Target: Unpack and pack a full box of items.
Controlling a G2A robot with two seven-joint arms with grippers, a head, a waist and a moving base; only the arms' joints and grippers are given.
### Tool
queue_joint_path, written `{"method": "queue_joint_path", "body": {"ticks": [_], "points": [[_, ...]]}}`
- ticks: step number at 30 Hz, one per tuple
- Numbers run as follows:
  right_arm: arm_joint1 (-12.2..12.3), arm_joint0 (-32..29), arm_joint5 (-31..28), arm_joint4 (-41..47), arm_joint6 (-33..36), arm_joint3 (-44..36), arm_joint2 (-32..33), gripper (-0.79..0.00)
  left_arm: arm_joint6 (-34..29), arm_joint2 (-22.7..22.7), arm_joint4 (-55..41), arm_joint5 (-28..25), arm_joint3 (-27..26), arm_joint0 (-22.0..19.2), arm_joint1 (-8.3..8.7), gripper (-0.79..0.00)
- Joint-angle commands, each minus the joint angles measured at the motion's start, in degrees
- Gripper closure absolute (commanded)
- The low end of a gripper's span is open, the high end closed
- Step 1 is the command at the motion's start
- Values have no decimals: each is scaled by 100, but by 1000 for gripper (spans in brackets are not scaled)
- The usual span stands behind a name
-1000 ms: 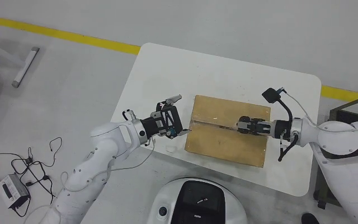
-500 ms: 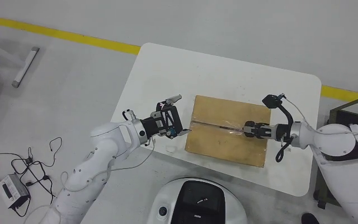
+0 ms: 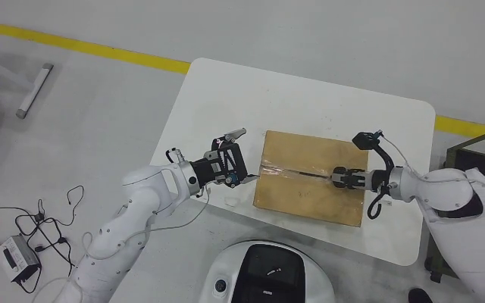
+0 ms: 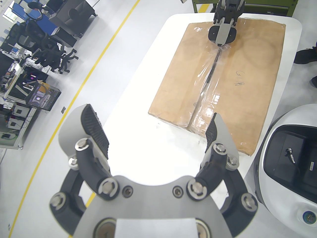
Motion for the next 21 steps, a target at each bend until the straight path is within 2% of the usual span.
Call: {"method": "queue_joint_path", "body": {"ticks": [1,10,11,12,13,14,17,21], "points": [[-3,25,8,-21,0,18,-31,0,0,0,0,0,0,0,0,-785],[-21,142,35,-176,1,134,-208,0,121,228,161,45,38,-76,-10,-785],[-24,153,41,-191,5,150,-229,0,153,298,174,25,59,-121,-16,-585],[-27,166,45,-192,1,162,-245,0,151,362,218,33,105,-169,-23,-311],[-29,179,48,-202,-3,173,-257,0,138,444,265,55,150,-221,-32,-120],[-30,189,52,-207,-6,178,-269,0,145,542,300,45,195,-276,-42,0],[-38,223,56,-214,-13,185,-312,0,134,788,395,63,334,-444,-74,0],[-46,277,77,-210,-6,173,-350,0,134,788,395,63,334,-444,-74,0]]}}
